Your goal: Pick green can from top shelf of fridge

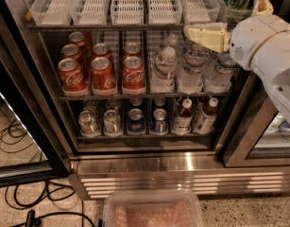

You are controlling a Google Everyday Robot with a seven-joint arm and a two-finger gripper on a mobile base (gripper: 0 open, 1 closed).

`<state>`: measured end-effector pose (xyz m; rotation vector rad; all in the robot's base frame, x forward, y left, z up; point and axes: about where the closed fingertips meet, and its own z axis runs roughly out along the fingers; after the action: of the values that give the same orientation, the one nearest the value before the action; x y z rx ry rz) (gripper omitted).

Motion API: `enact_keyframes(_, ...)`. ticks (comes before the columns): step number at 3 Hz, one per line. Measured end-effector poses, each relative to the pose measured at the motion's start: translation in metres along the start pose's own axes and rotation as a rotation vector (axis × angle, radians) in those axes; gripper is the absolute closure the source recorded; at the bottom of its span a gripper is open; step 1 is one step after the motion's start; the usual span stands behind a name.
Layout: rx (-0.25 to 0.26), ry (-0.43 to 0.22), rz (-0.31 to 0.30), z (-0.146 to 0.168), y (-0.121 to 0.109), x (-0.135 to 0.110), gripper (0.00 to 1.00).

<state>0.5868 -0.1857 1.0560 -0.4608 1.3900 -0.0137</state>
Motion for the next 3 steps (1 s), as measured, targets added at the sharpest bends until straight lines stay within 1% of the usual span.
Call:
enact_keyframes(1,0.021,-0.005,-0.007,0.005,0.000,-0.001,0.09)
enact_keyframes(2,0.062,0.001,-0.009,0.014,0.001,-0.001,0.08)
enact_keyframes(3,0.131,0.022,-0.026,0.022,-0.003,0.000,0.24)
